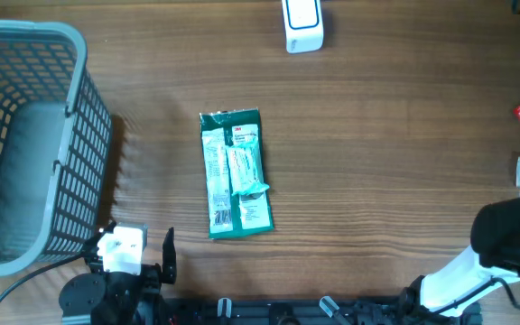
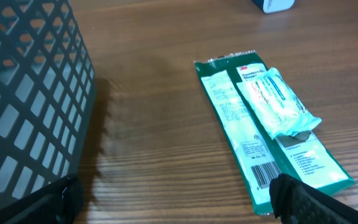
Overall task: Scan the item barcode
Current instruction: 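Carry the sauce bottle to the right side and release it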
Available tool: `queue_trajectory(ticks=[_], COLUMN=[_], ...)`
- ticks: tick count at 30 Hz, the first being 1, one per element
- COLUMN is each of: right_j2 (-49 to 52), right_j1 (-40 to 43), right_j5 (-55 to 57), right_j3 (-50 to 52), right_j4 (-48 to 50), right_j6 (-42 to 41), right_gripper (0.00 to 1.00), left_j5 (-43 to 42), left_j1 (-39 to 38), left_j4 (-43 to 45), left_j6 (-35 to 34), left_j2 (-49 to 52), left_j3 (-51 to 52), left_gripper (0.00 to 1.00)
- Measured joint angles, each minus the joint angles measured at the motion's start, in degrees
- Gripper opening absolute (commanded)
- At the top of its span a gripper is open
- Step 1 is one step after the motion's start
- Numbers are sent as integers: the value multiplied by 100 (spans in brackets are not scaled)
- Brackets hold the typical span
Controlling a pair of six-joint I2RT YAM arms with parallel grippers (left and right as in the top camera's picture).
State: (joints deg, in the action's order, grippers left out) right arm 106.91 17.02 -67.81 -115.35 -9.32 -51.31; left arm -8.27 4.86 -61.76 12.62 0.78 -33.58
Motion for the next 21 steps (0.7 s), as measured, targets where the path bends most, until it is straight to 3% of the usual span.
queue_trajectory(ticks=[2, 5, 11, 17, 21], right_j2=[0, 20, 625, 1923, 2546], right_j1=[-37, -111, 44, 479, 748], right_j5=[1523, 4019, 8072, 9368, 9691], right_j3=[-164, -181, -186, -210, -205], right_j4=[-1471, -2662, -3364, -3963, -4188], right_j6=[1102, 2096, 3217, 3134, 2916], right_gripper=[14, 15, 15, 13, 22], left_j5=[0, 0, 0, 0, 0], left_j1=[0, 0, 0, 0, 0], left_j4=[2, 2, 2, 2, 2], left_j6=[0, 0, 0, 0, 0], left_j2=[0, 0, 0, 0, 0], left_j3=[0, 0, 0, 0, 0], left_gripper=[100, 100, 100, 100, 100])
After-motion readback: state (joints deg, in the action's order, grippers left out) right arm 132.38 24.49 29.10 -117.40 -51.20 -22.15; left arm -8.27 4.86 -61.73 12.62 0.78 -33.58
